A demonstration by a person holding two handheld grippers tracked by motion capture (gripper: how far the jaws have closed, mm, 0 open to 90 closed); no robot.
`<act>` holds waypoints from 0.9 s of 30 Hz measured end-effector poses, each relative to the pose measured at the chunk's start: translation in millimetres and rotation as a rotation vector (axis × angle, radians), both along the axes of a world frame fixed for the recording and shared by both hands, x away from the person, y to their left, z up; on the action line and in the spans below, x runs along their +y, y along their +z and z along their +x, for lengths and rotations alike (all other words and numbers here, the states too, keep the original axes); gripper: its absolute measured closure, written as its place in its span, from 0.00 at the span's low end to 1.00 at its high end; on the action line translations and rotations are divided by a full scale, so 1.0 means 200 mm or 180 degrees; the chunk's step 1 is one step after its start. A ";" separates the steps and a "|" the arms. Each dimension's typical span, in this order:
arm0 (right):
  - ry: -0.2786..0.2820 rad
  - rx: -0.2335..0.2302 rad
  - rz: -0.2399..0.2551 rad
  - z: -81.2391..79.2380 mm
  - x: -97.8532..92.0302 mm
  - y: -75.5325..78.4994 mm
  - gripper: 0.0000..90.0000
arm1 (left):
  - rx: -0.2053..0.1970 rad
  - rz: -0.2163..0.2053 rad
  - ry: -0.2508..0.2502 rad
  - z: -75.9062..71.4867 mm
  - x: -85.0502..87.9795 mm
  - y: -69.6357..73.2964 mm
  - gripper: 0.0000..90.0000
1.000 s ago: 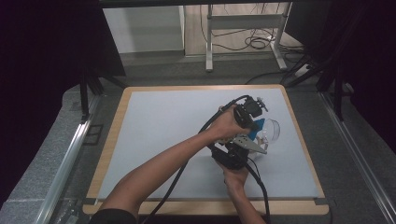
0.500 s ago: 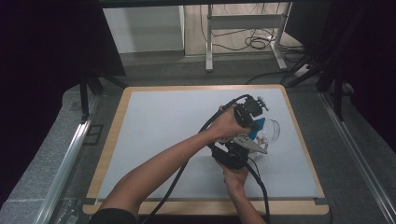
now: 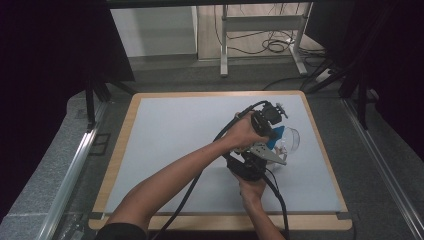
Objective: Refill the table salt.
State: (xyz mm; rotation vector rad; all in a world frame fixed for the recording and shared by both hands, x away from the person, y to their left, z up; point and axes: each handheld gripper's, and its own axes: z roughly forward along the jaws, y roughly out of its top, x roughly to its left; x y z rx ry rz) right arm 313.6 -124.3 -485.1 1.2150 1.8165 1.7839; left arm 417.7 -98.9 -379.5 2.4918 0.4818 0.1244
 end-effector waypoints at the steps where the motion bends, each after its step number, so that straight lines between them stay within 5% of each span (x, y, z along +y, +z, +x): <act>1: 0.0000 0.0000 0.0000 0.00 0.00 0.00 0.57 | 0.0000 0.0000 0.0000 0.00 0.00 0.00 1.00; 27: -0.0004 -0.0044 0.0028 -0.01 0.00 0.01 0.58 | -0.0011 0.0003 -0.0003 -0.01 -0.01 0.01 1.00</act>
